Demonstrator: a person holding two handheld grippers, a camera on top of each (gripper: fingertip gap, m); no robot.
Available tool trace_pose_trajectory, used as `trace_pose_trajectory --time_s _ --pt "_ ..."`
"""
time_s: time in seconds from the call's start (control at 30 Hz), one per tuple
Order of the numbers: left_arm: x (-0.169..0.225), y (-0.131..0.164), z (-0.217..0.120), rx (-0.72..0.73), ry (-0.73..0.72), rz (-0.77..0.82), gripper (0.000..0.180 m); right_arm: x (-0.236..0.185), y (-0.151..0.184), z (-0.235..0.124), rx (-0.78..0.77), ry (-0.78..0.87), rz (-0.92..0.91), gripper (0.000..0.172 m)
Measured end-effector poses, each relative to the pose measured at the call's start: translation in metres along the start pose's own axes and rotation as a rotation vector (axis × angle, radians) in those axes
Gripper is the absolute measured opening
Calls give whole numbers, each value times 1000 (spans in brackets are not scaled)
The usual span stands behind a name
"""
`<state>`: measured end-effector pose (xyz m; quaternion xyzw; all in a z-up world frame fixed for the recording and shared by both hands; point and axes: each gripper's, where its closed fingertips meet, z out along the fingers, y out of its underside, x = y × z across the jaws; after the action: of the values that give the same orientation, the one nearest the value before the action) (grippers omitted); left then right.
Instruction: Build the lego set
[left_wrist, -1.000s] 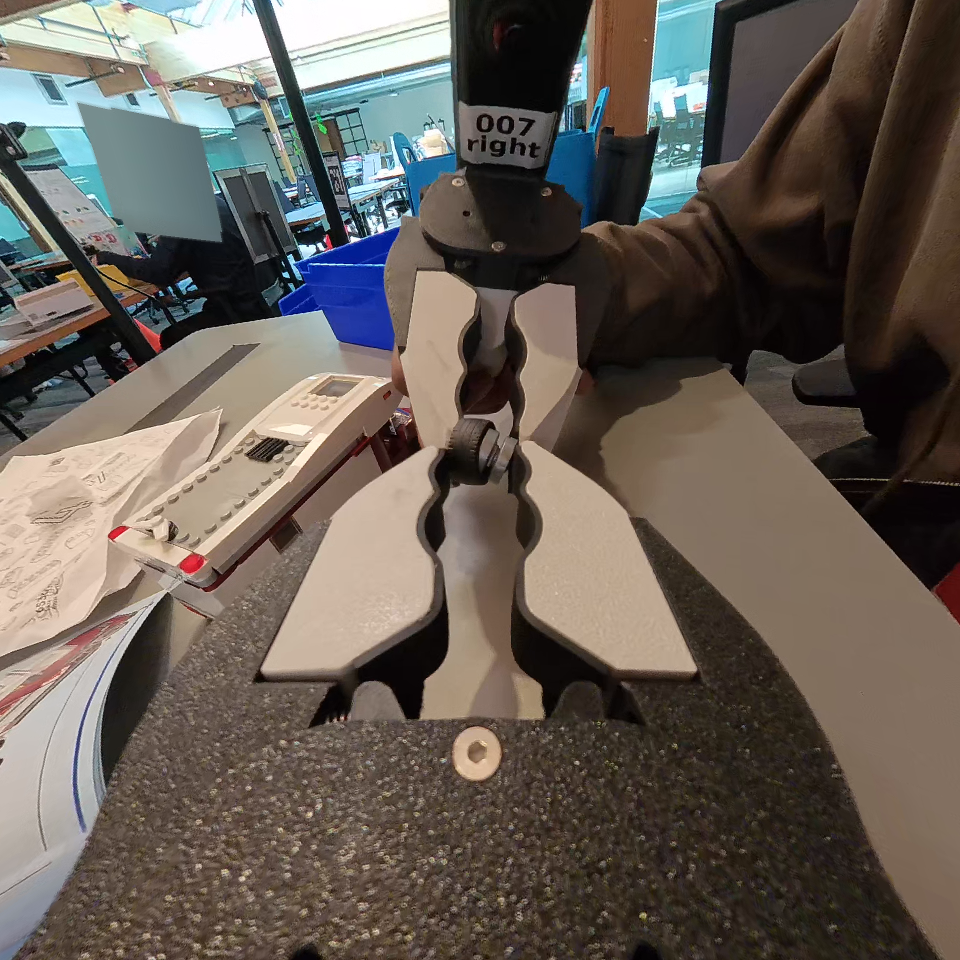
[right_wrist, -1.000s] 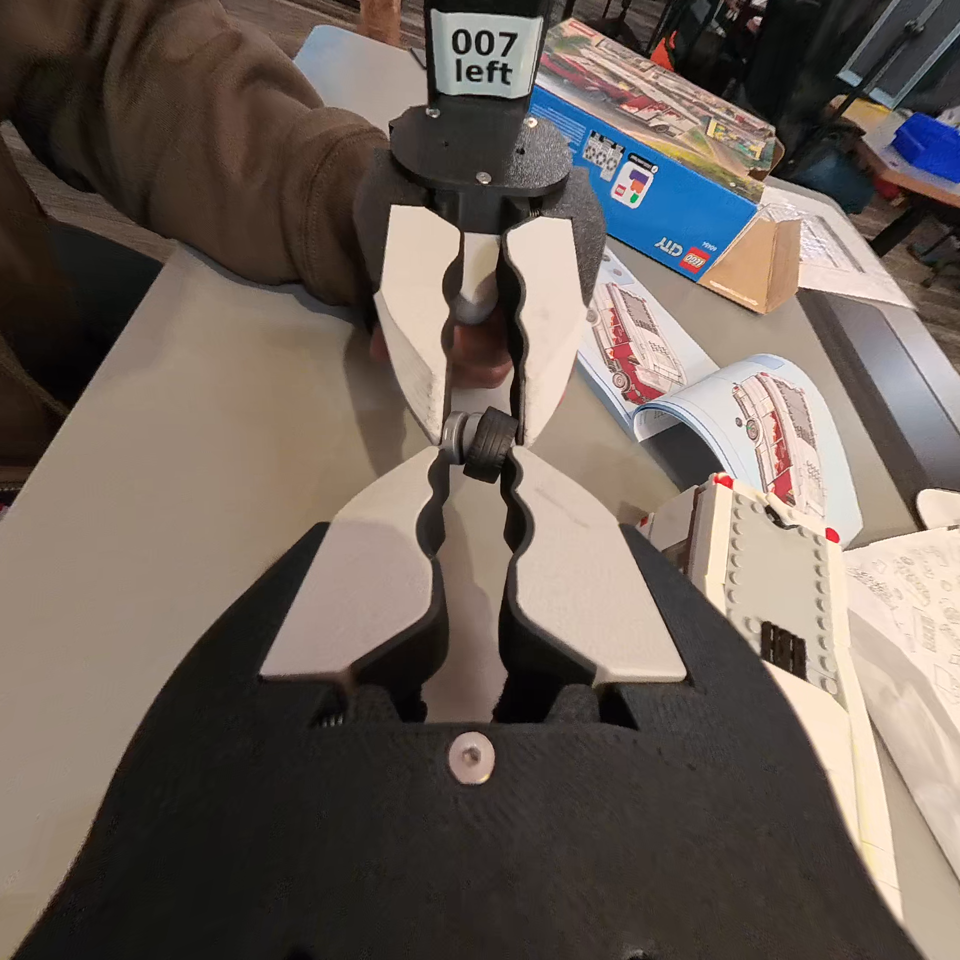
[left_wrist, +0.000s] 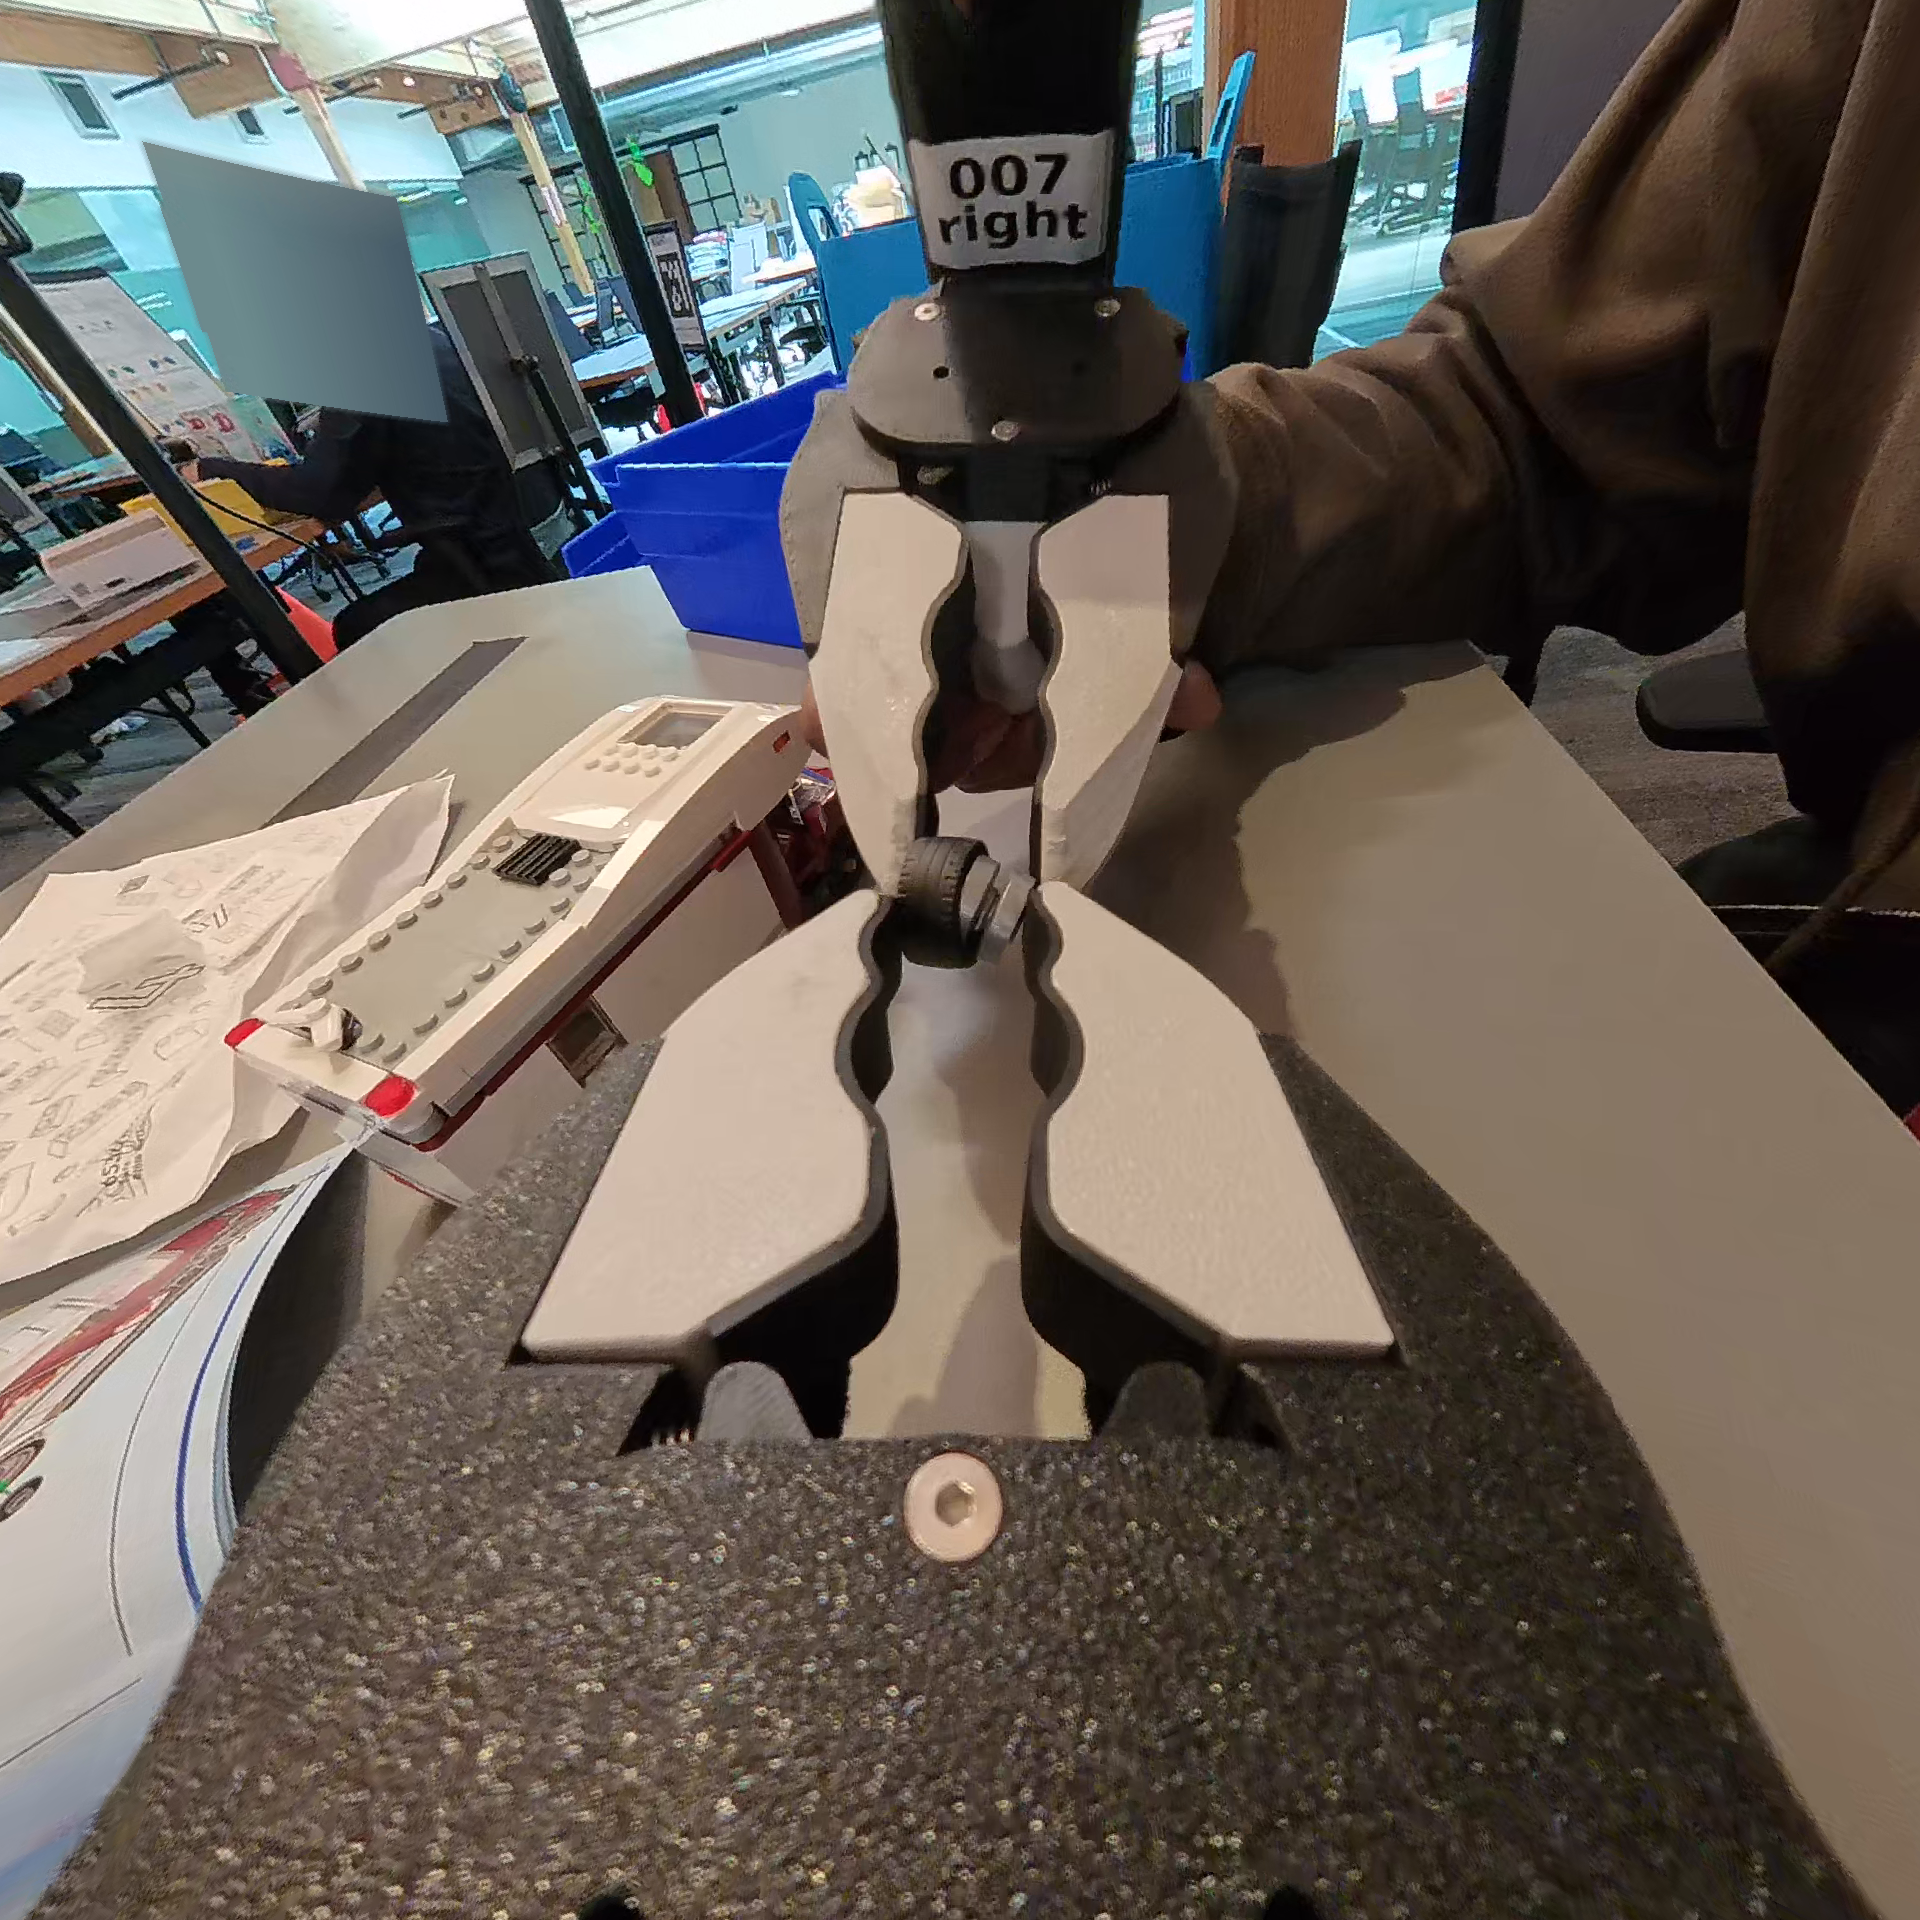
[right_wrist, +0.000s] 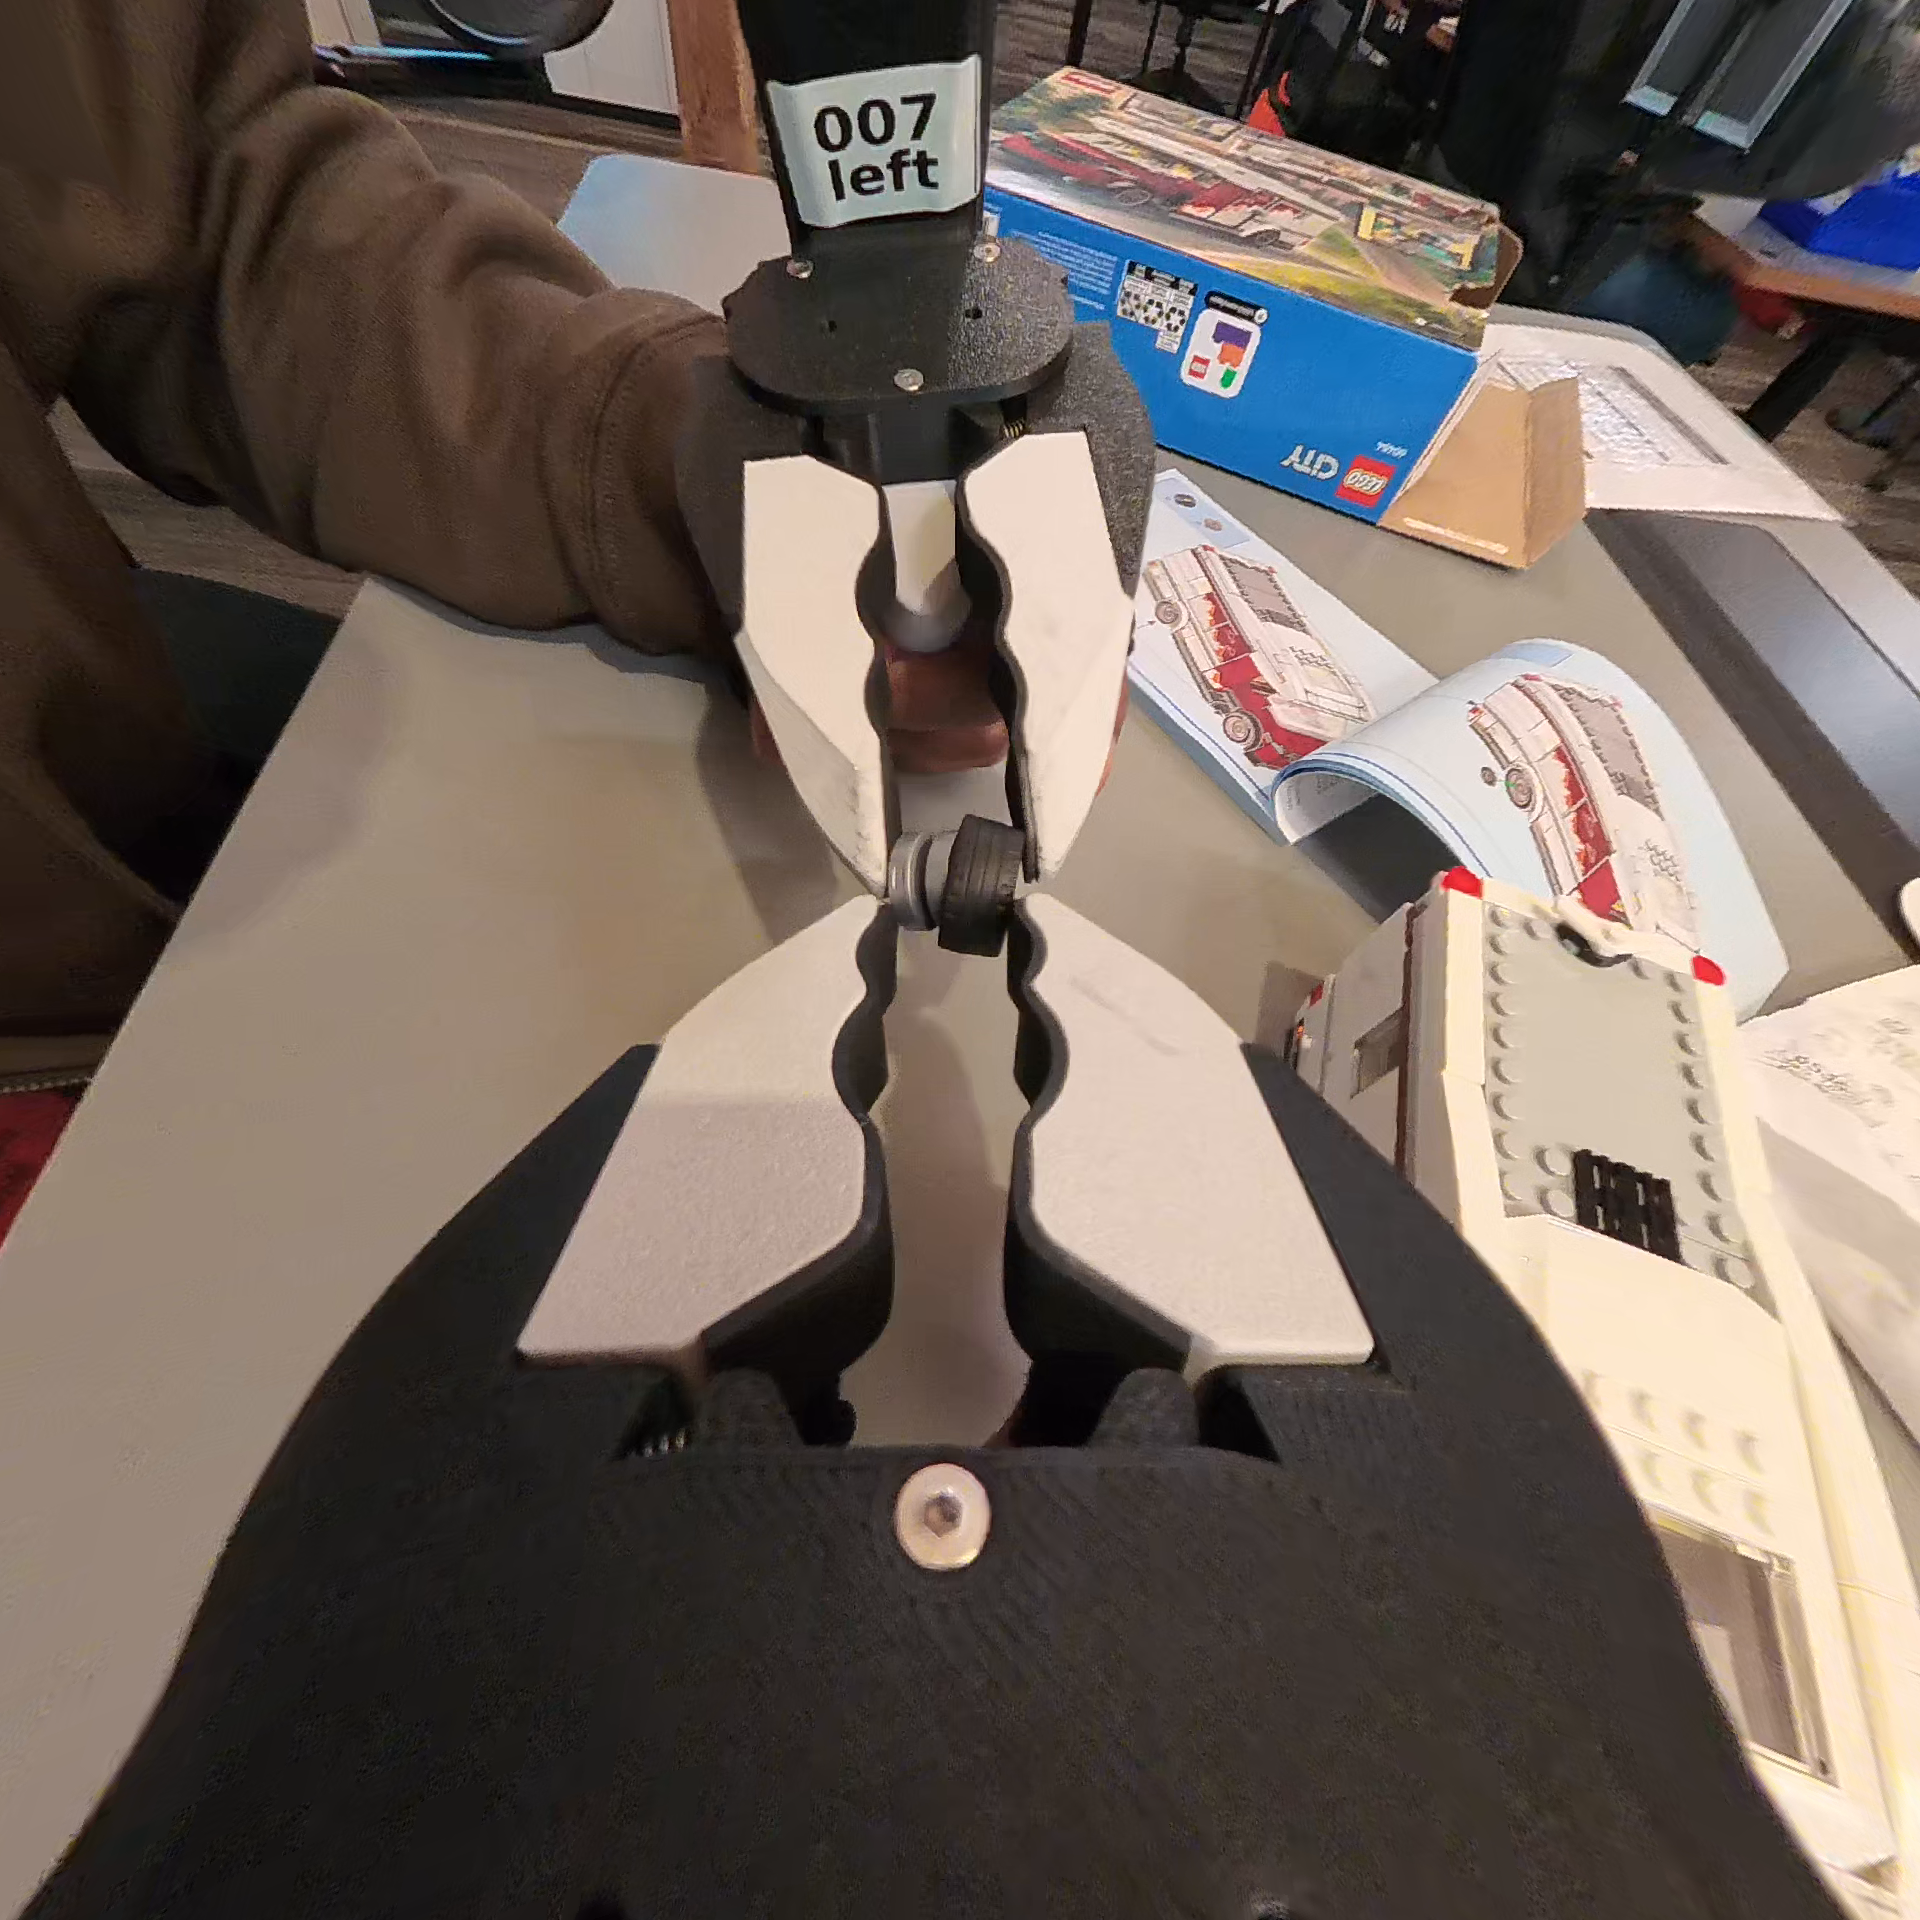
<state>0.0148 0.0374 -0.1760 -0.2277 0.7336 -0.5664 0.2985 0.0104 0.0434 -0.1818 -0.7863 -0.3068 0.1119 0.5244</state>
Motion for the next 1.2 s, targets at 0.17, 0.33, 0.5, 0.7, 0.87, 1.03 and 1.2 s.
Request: trace_pose_trajectory --time_s 0.17,0.33,0.5,0.7,0.87,1.03,1.2 --pt "-1 0 0 -2 9 -52 23 2 -1 -1 2 35 -65 18" --pt "-7 -3 -2 24 -8 -107 23 7 -5 -1 26 91 -90 17" --pt "-9 0 -1 2 -26 -114 23 10 -3 0 4 147 -175 15" --pt "-9 4 1 -33 -34 -110 23 12 1 1 -49 228 -343 14" --pt "-8 7 2 -59 -39 -80 23 12 4 1 -85 263 -461 14" --pt "-3 0 1 -7 6 -104 29 7 -3 -2 -6 185 -357 14" --pt "10 -2 0 3 87 -83 26 -6 -2 1 1 110 -353 14"
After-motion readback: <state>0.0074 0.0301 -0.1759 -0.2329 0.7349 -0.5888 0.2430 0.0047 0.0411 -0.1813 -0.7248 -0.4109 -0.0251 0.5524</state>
